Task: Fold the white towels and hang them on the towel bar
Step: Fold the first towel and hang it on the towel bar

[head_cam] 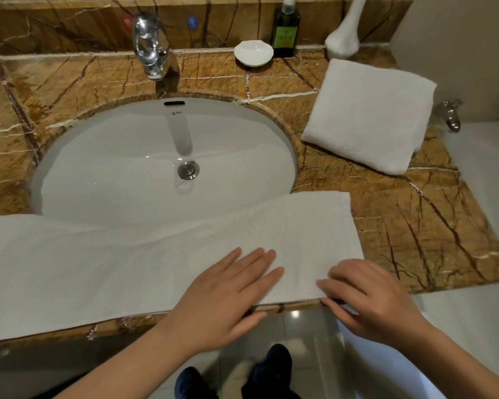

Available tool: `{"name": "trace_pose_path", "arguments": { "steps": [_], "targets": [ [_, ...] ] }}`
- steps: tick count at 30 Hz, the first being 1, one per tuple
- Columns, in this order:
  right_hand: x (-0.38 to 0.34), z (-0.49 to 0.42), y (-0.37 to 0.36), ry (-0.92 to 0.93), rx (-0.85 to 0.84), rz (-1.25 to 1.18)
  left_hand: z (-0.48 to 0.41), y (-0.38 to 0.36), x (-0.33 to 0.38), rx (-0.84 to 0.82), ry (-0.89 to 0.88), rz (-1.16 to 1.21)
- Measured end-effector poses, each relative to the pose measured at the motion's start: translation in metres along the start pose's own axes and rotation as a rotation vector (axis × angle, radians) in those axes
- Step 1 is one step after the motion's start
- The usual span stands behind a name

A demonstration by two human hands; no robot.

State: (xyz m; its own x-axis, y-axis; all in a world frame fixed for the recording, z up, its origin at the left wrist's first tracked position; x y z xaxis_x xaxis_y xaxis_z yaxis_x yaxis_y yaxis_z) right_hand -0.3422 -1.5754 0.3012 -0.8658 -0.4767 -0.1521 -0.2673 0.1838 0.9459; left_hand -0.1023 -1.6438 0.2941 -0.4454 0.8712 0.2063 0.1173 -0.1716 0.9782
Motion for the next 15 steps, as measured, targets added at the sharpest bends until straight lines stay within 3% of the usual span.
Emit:
{"name": "trace_pose_path", "arguments": {
  "steps": [10,15],
  "targets": [
    [0.011,-0.006,0.02,0.123,0.084,0.074,-0.017,-0.008,-0.002,-0.039,-0.007,-0.025],
    [0.014,-0.007,0.018,-0.035,0.028,-0.11,-0.019,0.002,0.0,-0.032,0.061,0.095]
  ]
}}
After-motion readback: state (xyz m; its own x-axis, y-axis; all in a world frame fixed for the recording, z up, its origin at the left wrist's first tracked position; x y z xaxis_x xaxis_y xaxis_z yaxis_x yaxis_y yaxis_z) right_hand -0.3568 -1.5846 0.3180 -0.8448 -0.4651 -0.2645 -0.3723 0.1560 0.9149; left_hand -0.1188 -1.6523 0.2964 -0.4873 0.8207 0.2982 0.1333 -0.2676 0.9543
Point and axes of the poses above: each hand's wrist, its own z-axis away from the middle knuckle, its own y-axis out of the back of the hand, x = y × z, the point moved 3 cm from there along -z, towards the middle knuckle, and after that the axes turned 3 degrees about z, right-handed, at the moved point
